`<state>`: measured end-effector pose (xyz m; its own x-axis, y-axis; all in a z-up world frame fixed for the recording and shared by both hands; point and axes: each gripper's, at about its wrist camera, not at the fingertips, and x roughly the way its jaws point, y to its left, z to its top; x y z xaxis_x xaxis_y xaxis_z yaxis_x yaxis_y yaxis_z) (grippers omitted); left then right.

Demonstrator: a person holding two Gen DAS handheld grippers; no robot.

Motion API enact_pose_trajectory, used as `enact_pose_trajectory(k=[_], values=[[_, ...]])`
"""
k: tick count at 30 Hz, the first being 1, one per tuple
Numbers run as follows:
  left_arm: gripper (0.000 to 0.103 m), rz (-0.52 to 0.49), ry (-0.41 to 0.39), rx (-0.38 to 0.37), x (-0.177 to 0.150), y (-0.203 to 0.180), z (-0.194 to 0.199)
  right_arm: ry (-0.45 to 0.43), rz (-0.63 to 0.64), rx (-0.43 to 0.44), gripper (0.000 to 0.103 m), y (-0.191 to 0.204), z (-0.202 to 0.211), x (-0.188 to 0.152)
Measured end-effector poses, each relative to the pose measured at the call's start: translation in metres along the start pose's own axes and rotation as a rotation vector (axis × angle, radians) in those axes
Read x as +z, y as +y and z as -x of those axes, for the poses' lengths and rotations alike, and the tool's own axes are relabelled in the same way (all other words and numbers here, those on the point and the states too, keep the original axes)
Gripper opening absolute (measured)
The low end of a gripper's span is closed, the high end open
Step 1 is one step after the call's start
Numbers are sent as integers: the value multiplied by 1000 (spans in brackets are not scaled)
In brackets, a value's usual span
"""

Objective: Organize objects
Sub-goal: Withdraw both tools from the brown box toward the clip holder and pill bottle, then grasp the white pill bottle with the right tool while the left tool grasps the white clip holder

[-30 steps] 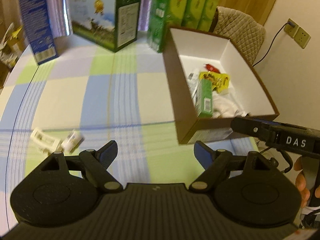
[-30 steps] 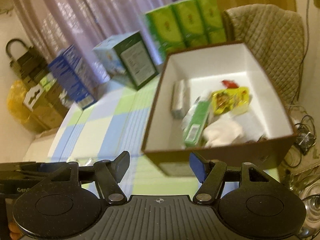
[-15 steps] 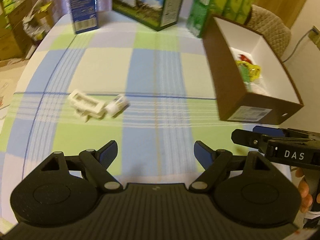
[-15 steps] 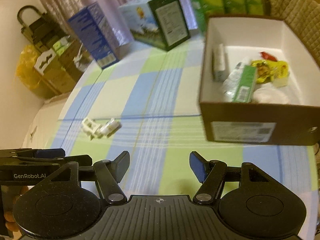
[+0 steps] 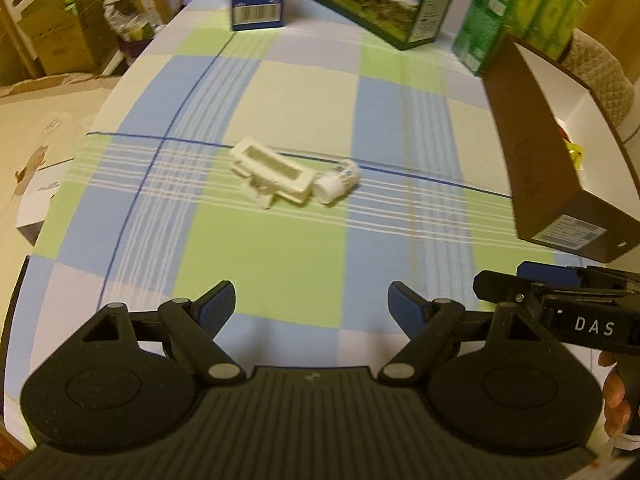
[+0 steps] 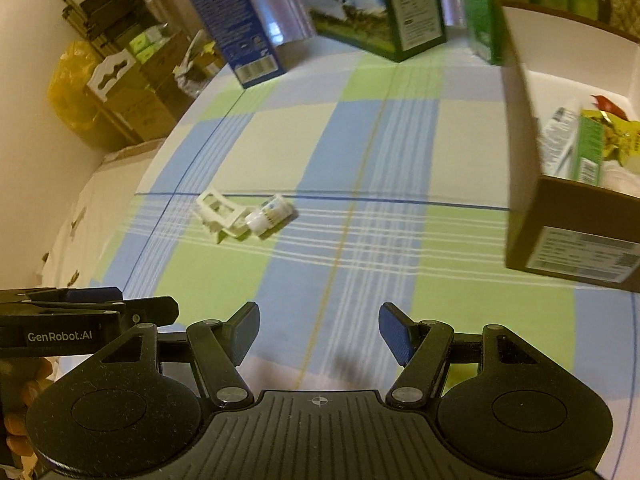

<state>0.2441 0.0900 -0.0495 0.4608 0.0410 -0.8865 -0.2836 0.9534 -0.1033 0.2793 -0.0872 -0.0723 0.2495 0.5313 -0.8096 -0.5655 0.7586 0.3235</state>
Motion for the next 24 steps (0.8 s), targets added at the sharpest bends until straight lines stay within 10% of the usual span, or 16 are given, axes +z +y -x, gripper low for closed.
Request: enact_pose_trajectory(k=[24], values=[[81, 56, 41, 65, 45, 44, -62, -5, 168, -14, 63, 32, -88, 41]])
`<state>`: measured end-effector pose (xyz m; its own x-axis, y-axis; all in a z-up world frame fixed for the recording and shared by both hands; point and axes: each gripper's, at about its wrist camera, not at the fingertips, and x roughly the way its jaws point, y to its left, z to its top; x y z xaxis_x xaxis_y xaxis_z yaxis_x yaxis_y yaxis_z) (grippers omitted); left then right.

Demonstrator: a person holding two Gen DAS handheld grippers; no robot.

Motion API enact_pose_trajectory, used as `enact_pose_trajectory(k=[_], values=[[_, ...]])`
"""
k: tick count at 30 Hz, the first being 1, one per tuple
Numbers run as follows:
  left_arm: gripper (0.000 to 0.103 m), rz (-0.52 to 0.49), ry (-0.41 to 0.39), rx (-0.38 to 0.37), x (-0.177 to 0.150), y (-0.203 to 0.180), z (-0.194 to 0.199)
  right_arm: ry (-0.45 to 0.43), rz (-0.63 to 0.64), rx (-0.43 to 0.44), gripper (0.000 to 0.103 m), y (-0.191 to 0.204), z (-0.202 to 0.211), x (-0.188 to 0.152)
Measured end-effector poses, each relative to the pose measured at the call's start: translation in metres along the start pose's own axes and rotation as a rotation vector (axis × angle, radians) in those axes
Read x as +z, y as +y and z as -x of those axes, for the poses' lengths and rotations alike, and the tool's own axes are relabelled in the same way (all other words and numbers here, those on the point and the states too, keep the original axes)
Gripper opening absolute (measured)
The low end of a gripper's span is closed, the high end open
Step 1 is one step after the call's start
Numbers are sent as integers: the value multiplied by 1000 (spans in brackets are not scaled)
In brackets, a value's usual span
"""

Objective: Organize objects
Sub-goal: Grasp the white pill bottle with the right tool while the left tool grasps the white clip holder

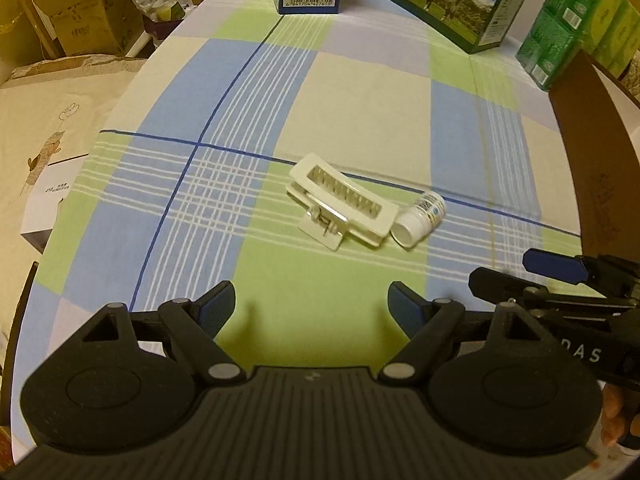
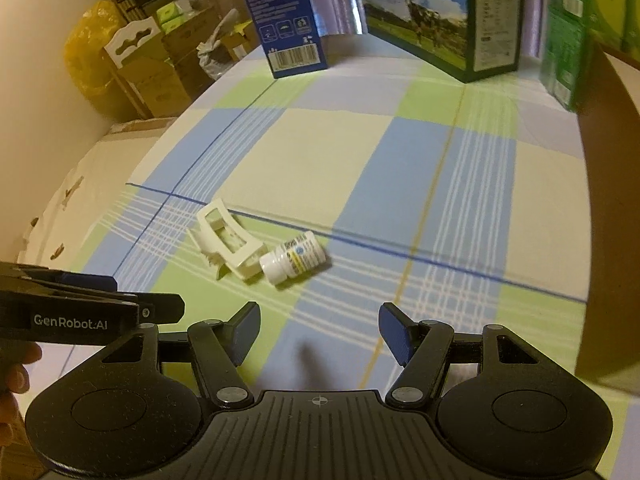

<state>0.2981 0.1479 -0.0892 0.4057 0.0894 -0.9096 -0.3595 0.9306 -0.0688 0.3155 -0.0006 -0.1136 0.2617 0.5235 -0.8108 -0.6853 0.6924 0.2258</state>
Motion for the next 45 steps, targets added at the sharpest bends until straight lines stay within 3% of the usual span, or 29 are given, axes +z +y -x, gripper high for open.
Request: enact_pose_trajectory(k=[19, 26, 30, 39, 45], values=[[80, 28, 68, 38, 18, 23, -39, -2, 212, 43, 62, 17, -57, 18], [80, 28, 82, 36, 19, 25, -43, 8, 274, 45, 46, 21, -70, 15], [81, 25, 81, 28, 20, 23, -43, -10, 304, 29, 45, 20, -70, 13], [87, 29, 44, -76, 31, 5, -39, -16, 190, -66, 45, -18, -54, 15], [87, 88, 51, -72, 48, -7, -58, -13, 125, -110, 45, -40, -40, 12]])
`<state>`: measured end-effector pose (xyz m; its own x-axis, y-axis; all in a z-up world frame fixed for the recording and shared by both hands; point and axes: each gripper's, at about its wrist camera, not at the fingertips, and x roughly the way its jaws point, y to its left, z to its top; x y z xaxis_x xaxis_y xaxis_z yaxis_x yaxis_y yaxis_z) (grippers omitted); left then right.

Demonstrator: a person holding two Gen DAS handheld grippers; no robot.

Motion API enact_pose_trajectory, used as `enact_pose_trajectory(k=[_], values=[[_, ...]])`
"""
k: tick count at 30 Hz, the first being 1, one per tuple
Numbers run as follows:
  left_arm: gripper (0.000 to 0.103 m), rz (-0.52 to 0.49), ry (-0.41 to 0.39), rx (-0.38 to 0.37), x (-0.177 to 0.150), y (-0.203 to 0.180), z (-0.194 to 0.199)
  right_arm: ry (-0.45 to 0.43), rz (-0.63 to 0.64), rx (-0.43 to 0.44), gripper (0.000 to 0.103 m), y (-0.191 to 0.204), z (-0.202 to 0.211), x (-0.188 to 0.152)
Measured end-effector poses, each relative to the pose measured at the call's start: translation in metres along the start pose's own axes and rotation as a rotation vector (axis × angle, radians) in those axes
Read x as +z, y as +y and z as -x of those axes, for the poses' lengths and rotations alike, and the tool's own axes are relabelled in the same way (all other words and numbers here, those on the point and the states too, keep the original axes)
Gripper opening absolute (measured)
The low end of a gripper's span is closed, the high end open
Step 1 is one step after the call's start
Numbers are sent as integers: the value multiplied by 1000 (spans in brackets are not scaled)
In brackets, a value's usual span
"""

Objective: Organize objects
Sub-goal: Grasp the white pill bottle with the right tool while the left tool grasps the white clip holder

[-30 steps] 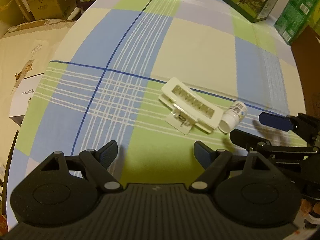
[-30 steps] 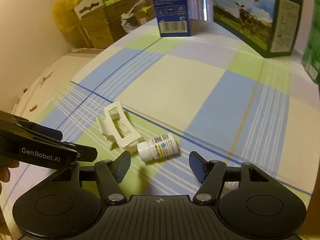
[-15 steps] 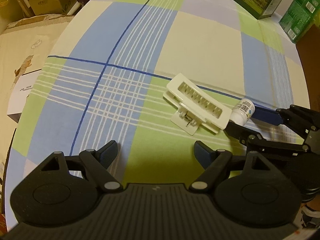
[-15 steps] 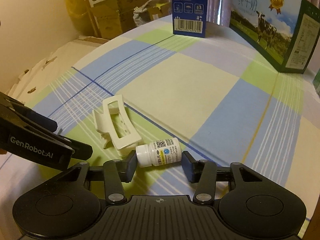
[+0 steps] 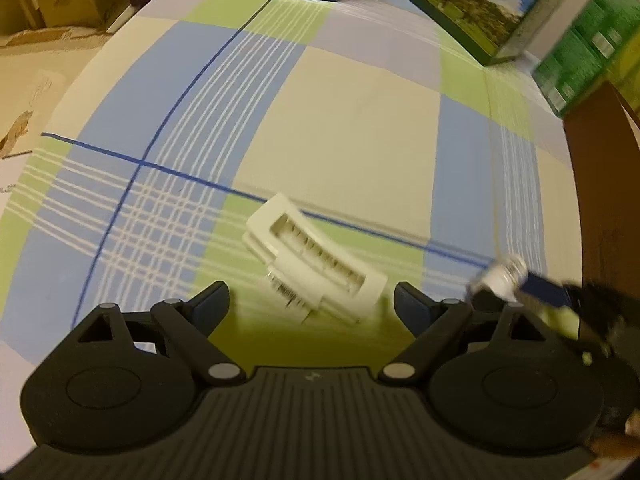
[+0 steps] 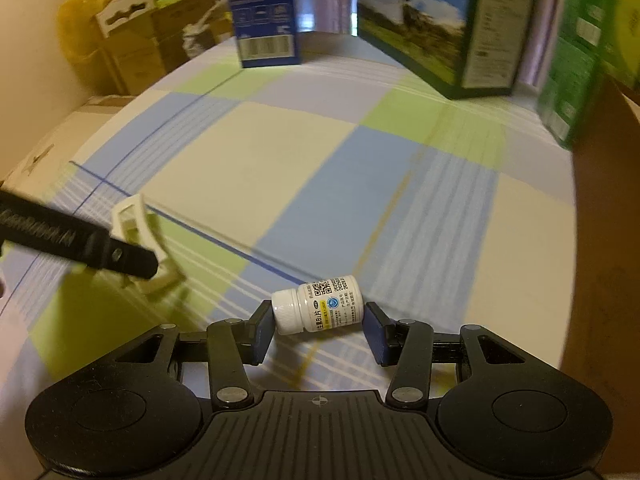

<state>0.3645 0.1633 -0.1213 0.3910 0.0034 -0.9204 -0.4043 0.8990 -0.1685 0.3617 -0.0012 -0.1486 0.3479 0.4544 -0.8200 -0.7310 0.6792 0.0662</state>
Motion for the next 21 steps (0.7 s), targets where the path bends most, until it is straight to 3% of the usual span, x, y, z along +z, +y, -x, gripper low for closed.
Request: enact_pose_trajectory(k=[4, 8, 10, 13, 14, 15, 21], values=[[86, 32, 5, 6, 9, -5, -14, 6, -23, -11, 45, -8, 5, -4], [81, -24, -7, 2, 14, -17, -20, 9, -35, -19, 45, -12, 6, -7], [71, -83, -15, -16, 12, -24, -21, 9, -40, -23, 45, -13, 6, -7], [69, -151, -30, -30, 6, -30, -19, 10, -45, -23, 45, -14, 6, -9], [64, -163, -33, -40, 5, -29, -19, 11, -46, -23, 45, -13, 7, -10], [56, -170, -32, -44, 3, -27, -18, 12, -48, -24, 45, -14, 7, -10], [47, -141, -37, -13, 6, -19, -16, 19, -56, -29, 45, -16, 8, -14]])
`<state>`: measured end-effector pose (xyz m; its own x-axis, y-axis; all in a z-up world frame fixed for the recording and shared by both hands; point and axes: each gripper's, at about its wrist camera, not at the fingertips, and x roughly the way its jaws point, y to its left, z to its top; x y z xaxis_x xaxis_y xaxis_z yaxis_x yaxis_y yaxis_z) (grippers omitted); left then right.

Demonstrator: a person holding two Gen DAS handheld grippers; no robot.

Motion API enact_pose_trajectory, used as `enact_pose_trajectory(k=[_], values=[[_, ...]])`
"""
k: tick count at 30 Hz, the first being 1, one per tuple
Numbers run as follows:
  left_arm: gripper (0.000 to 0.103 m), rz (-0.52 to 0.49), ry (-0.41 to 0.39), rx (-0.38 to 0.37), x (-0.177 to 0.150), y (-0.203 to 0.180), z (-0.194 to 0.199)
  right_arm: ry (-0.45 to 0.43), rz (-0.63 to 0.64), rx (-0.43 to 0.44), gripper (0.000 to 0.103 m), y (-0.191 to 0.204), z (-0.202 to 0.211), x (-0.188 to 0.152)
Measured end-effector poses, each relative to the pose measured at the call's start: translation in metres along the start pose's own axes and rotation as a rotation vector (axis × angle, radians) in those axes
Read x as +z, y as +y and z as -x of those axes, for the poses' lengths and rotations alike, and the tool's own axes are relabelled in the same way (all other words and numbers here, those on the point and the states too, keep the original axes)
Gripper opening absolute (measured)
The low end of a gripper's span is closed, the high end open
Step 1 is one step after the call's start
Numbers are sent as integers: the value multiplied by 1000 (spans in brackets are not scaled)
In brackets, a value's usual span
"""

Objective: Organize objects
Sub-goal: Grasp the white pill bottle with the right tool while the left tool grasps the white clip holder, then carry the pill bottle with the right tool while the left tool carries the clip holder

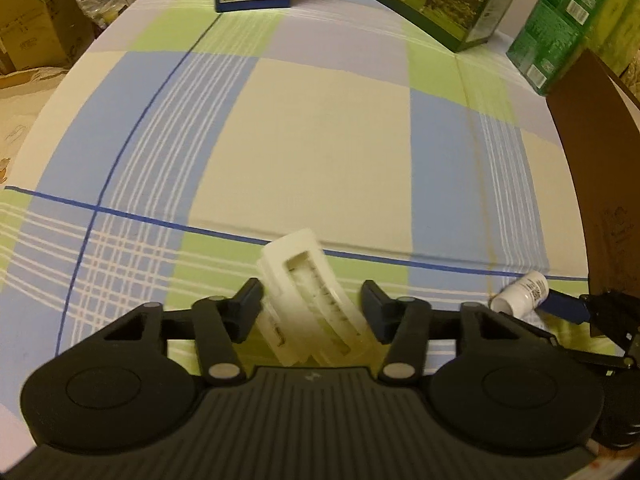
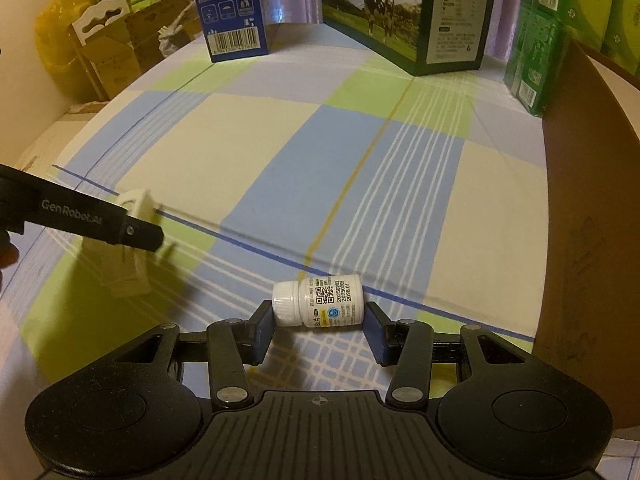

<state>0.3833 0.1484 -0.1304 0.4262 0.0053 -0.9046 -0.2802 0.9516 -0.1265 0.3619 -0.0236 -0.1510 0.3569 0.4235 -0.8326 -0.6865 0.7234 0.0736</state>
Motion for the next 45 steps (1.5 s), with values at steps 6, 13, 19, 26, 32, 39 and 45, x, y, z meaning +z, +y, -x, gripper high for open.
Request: enact_pose_trajectory(k=[6, 13, 19, 26, 32, 39, 45], values=[[42, -58, 17, 10, -12, 5, 10, -1, 5, -1, 45, 0, 1, -3], [43, -67, 28, 7, -30, 11, 21, 1, 27, 5, 45, 6, 3, -7], [38, -106, 29, -3, -42, 2, 27, 12, 38, 18, 45, 14, 8, -13], [44, -133, 44, -32, -59, -9, 33, 26, 23, 23, 45, 17, 21, -26], [50, -120, 51, 6, -65, -11, 34, 29, -8, 14, 45, 11, 35, -39], [38, -176, 17, 38, -69, -21, 42, 13, -44, 2, 45, 5, 51, -48], [38, -201, 34, 30, -76, -29, 43, -11, -59, -8, 45, 3, 66, -55]])
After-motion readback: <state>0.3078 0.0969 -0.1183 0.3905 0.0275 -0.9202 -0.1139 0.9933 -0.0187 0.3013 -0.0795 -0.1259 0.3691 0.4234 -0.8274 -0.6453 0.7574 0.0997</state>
